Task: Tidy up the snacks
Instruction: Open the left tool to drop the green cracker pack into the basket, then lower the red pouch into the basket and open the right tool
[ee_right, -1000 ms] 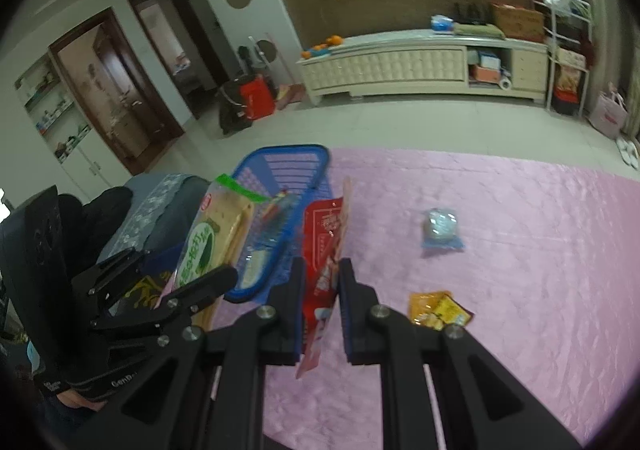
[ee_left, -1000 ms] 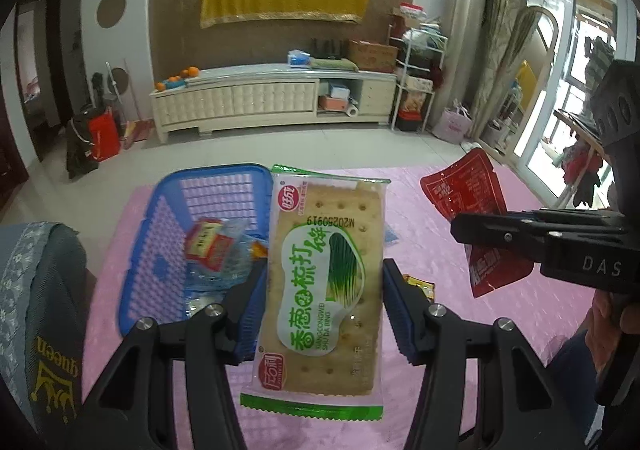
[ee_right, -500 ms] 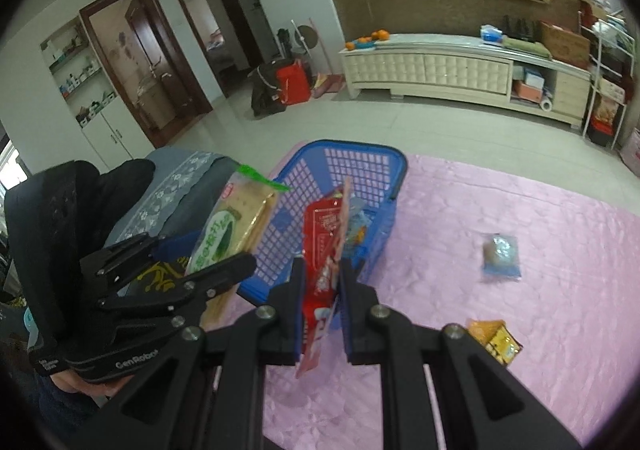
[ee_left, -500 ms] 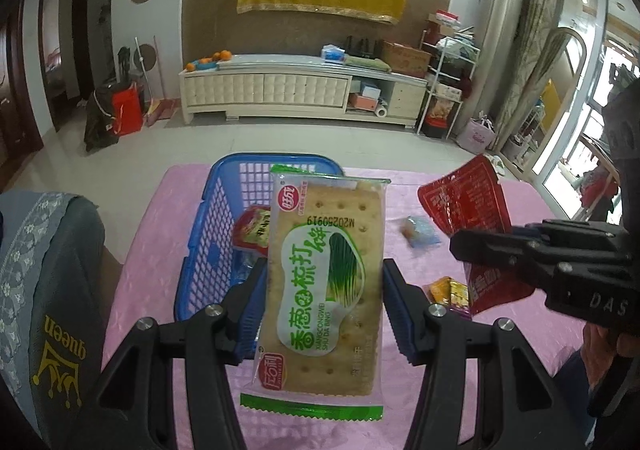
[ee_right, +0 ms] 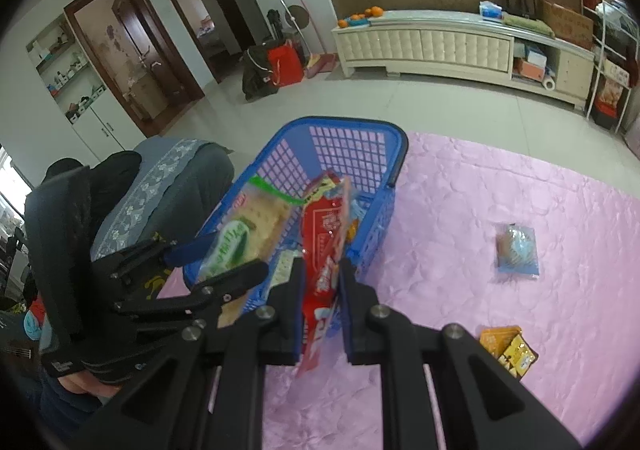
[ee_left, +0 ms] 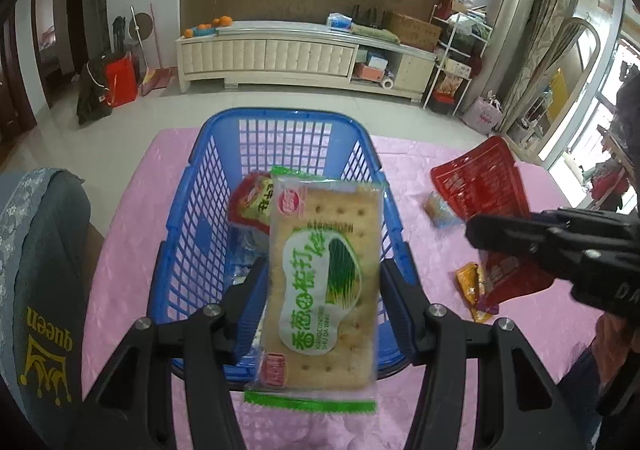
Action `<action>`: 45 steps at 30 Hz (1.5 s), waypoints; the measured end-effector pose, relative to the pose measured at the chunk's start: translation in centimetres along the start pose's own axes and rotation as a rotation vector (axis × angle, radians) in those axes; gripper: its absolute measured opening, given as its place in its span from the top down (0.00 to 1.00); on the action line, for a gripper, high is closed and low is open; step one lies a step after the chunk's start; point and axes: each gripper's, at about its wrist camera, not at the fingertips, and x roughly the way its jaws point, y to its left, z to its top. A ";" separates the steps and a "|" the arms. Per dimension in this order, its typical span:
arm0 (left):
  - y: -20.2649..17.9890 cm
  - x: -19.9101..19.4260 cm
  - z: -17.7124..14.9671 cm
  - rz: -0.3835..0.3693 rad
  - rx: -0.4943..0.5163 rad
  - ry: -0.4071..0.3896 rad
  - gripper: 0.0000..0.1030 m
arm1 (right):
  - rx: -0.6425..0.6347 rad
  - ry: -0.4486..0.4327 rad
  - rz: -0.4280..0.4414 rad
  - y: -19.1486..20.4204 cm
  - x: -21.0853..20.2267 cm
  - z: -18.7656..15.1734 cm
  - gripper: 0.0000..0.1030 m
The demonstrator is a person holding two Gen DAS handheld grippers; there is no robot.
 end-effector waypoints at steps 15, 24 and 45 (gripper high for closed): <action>0.2 -5.4 0.7 0.048 0.006 -0.067 0.33 | -0.026 -0.042 0.031 1.9 -3.5 0.2 0.82; 2.5 -7.6 0.2 0.131 0.022 -0.091 0.30 | -0.081 -0.027 0.078 5.1 -1.9 1.6 0.82; 10.2 -5.5 -2.6 0.147 -0.095 -0.047 0.30 | -0.043 0.174 0.114 8.0 9.1 1.1 0.81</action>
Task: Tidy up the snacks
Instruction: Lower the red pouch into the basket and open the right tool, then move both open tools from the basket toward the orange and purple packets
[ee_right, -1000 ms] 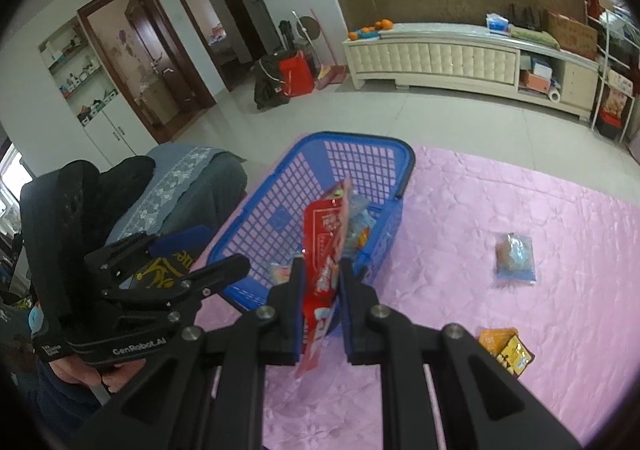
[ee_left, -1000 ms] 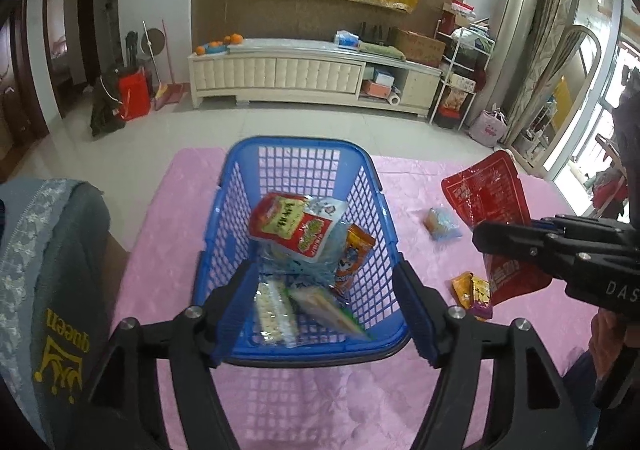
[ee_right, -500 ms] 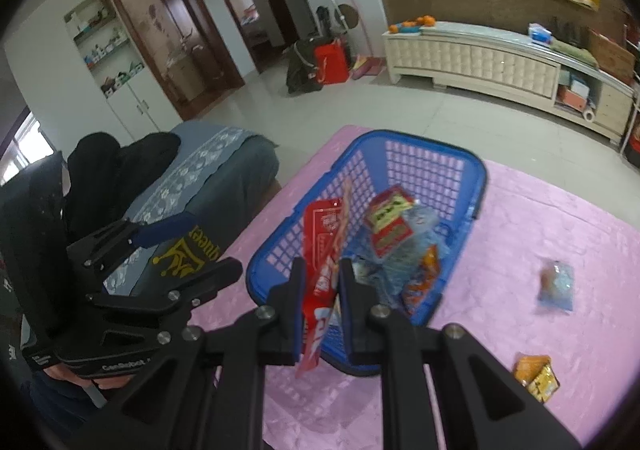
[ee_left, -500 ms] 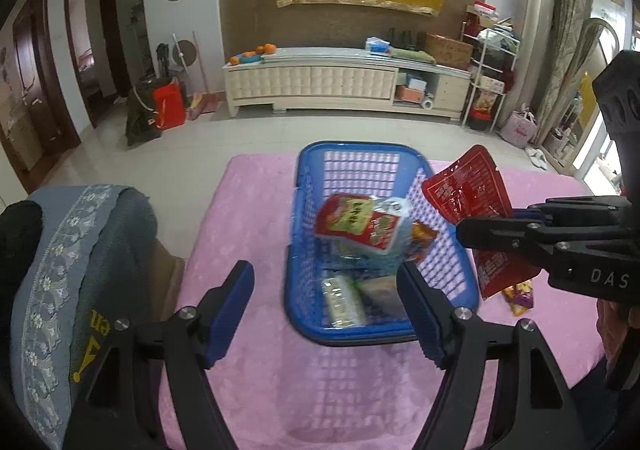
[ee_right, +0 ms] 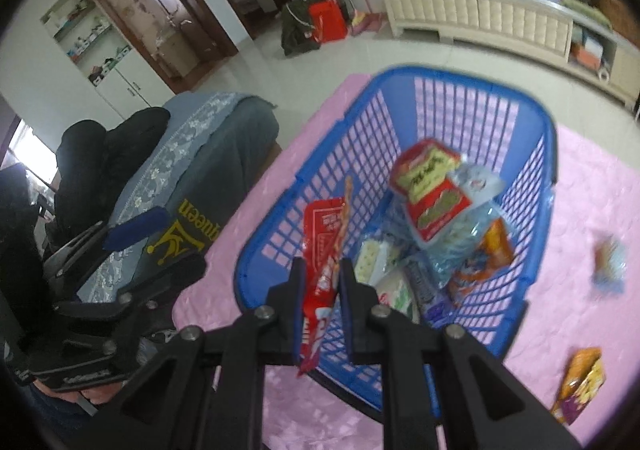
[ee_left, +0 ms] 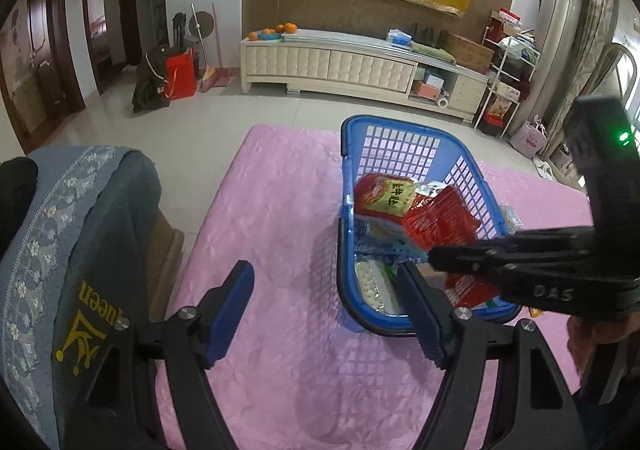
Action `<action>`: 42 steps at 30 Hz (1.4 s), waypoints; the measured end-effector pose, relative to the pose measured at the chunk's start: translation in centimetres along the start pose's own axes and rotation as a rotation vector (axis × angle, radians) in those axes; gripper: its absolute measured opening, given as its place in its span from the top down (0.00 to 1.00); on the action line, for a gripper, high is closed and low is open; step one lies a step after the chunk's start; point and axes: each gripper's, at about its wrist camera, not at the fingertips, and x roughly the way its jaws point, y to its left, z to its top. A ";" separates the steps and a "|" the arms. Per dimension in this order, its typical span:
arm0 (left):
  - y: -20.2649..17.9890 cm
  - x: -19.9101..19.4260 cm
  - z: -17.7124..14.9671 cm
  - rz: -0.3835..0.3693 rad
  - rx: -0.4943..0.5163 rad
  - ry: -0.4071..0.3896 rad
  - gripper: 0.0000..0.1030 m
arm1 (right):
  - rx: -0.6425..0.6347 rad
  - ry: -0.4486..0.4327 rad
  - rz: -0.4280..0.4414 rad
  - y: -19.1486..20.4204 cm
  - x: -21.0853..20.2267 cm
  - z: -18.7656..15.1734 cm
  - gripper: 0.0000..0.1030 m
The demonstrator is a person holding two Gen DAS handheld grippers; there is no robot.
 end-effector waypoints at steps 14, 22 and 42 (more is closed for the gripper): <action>0.3 -0.7 -0.8 -0.019 -0.019 0.014 0.30 | -0.101 0.018 -0.076 2.1 0.8 0.5 0.33; -1.7 -3.2 -0.5 -0.046 0.009 -0.030 0.24 | -0.140 -0.059 -0.142 2.1 -3.2 -0.3 0.15; -12.5 -6.7 -0.7 -0.106 0.161 -0.081 0.20 | -0.069 -0.225 -0.264 -3.6 -15.7 -6.3 0.11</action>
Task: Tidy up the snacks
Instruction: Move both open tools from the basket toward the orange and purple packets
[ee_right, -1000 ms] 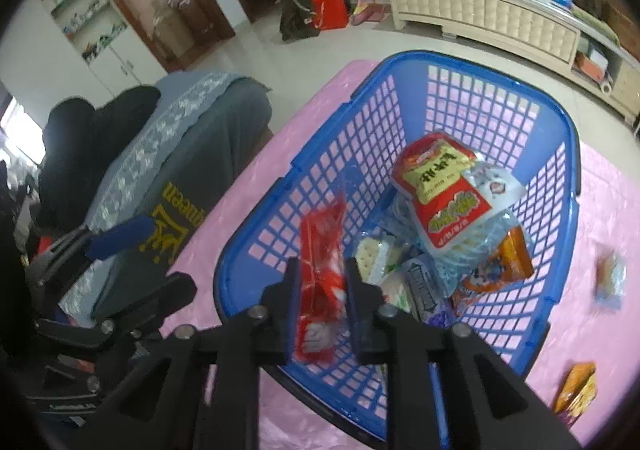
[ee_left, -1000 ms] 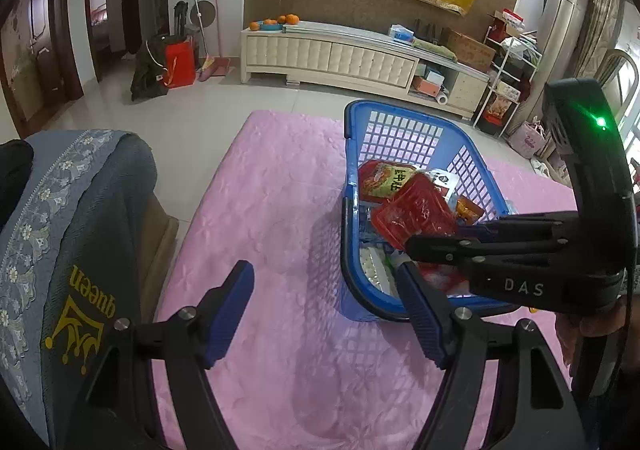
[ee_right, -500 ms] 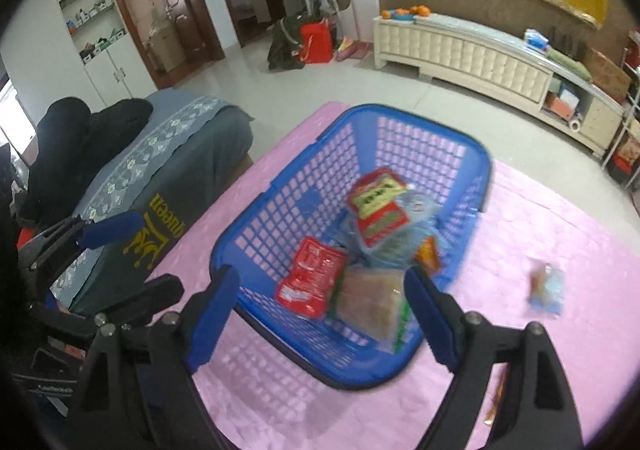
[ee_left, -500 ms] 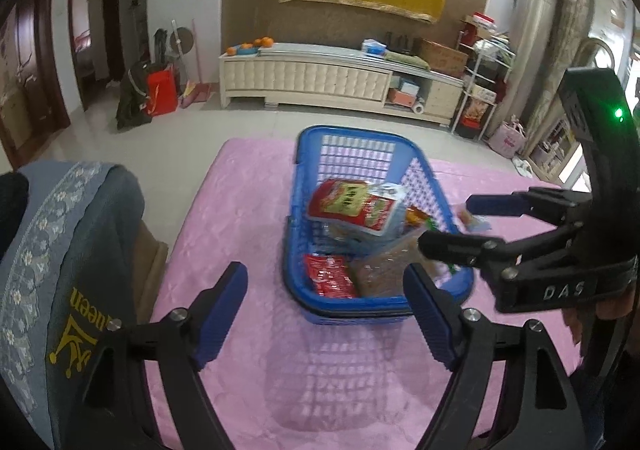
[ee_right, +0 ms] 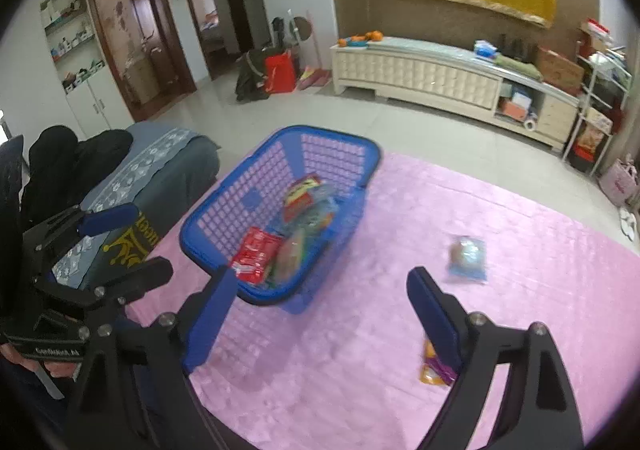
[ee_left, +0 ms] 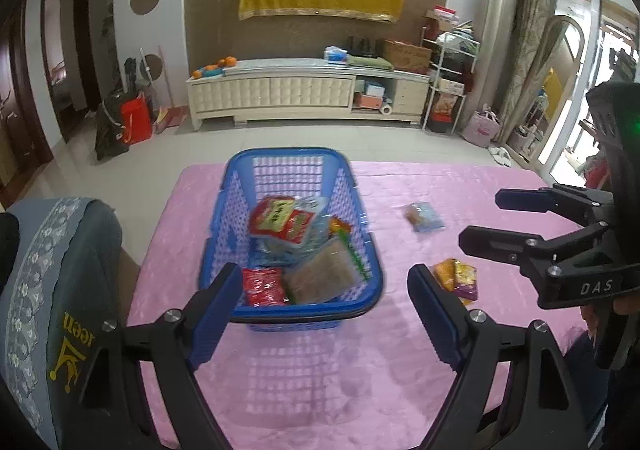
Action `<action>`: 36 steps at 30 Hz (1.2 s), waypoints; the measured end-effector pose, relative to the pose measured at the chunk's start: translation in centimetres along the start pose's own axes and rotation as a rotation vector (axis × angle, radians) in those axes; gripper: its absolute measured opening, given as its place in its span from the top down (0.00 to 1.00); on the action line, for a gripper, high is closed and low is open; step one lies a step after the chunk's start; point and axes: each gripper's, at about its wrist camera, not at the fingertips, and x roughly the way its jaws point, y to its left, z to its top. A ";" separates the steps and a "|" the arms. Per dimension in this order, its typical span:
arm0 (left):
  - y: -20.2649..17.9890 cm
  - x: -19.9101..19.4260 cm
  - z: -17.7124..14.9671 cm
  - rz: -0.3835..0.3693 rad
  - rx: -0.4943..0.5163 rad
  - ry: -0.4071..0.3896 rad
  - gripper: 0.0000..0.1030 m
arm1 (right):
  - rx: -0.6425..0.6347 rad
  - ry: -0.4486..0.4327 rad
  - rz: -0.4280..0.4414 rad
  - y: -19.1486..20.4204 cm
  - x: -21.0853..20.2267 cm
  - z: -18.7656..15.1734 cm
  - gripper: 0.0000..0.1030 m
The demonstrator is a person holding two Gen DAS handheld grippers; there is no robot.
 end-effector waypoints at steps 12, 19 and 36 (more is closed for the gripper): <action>-7.1 1.9 -0.1 -0.092 0.072 0.011 0.20 | 0.077 -0.026 -0.106 -6.1 -3.5 -3.8 0.05; -10.3 4.9 -1.3 -0.114 0.090 0.063 0.20 | 0.149 0.035 -0.150 -9.8 -2.5 -6.5 0.05; -12.9 13.6 -4.4 -0.115 0.044 0.267 0.20 | 0.360 0.213 -0.063 -16.3 3.2 -11.0 0.05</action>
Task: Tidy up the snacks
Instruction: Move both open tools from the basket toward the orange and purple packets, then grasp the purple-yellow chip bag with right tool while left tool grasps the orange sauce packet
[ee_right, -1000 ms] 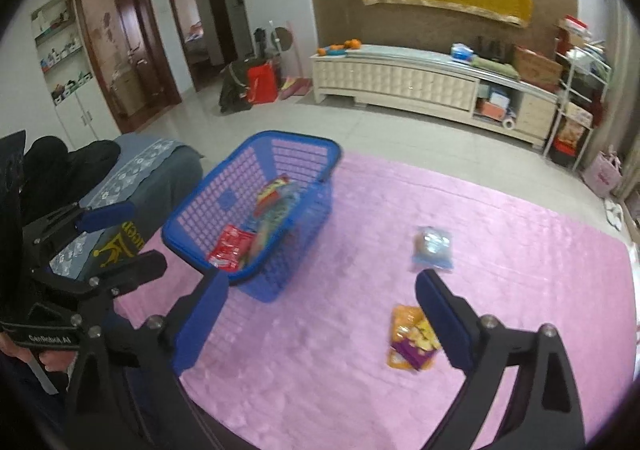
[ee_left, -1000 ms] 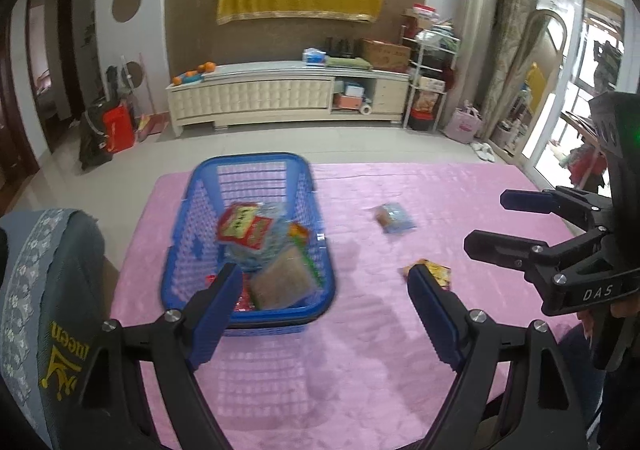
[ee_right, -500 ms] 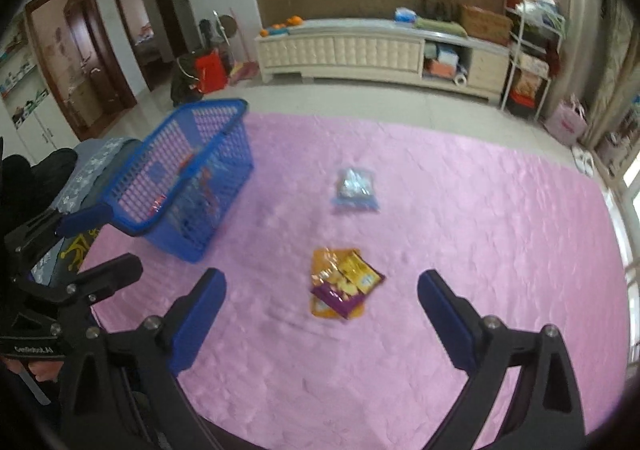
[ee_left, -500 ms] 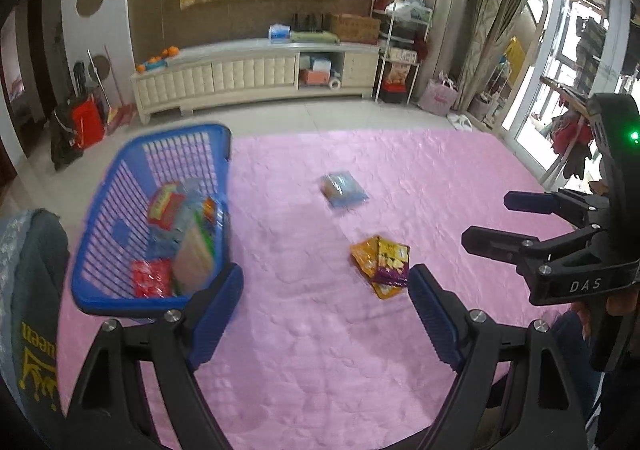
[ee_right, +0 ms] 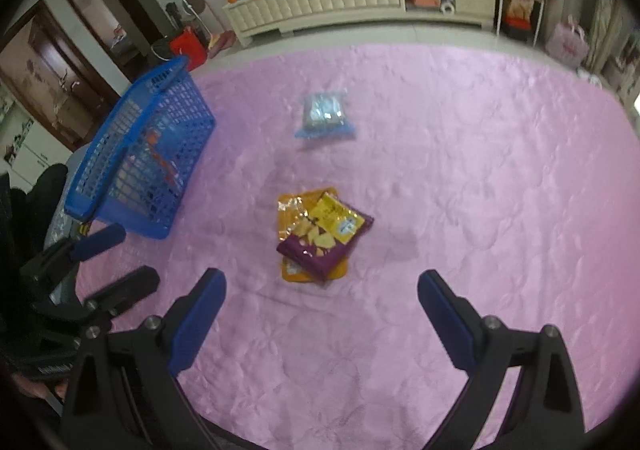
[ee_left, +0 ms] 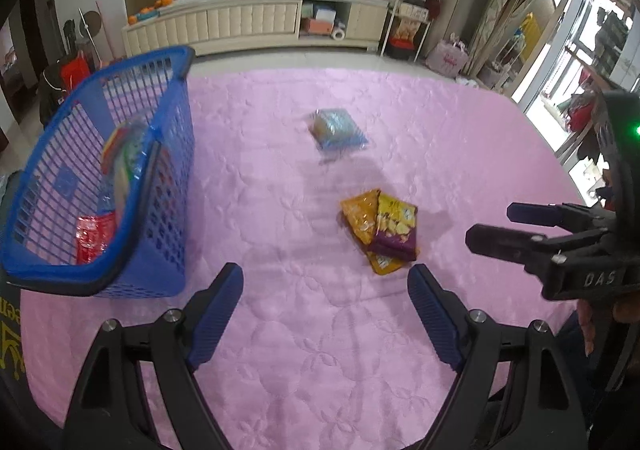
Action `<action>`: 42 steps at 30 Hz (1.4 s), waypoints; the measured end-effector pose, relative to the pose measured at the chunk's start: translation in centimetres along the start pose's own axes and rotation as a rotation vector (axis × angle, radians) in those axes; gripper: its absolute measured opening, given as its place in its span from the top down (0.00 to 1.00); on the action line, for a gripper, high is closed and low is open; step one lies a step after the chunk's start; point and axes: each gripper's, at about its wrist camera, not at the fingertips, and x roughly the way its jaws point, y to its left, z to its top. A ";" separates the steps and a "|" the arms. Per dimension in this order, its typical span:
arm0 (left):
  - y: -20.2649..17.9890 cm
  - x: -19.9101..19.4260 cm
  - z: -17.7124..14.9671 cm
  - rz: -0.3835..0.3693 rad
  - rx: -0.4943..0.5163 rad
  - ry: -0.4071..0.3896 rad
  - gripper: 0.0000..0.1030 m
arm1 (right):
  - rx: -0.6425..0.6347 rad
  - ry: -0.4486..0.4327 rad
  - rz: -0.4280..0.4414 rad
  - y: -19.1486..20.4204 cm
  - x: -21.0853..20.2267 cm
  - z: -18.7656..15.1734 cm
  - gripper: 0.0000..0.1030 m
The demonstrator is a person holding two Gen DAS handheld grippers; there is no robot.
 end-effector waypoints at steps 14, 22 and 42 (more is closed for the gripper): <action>1.3 5.6 1.0 -0.018 -0.016 0.115 0.20 | 0.132 0.148 0.056 -2.2 6.6 2.4 0.05; 1.4 6.0 2.0 -0.014 0.007 0.111 0.20 | 0.154 0.228 -0.024 -2.0 9.2 3.8 0.12; 1.1 5.3 -0.2 -0.038 -0.077 0.141 0.20 | -0.016 0.179 -0.053 -1.6 6.8 2.2 0.42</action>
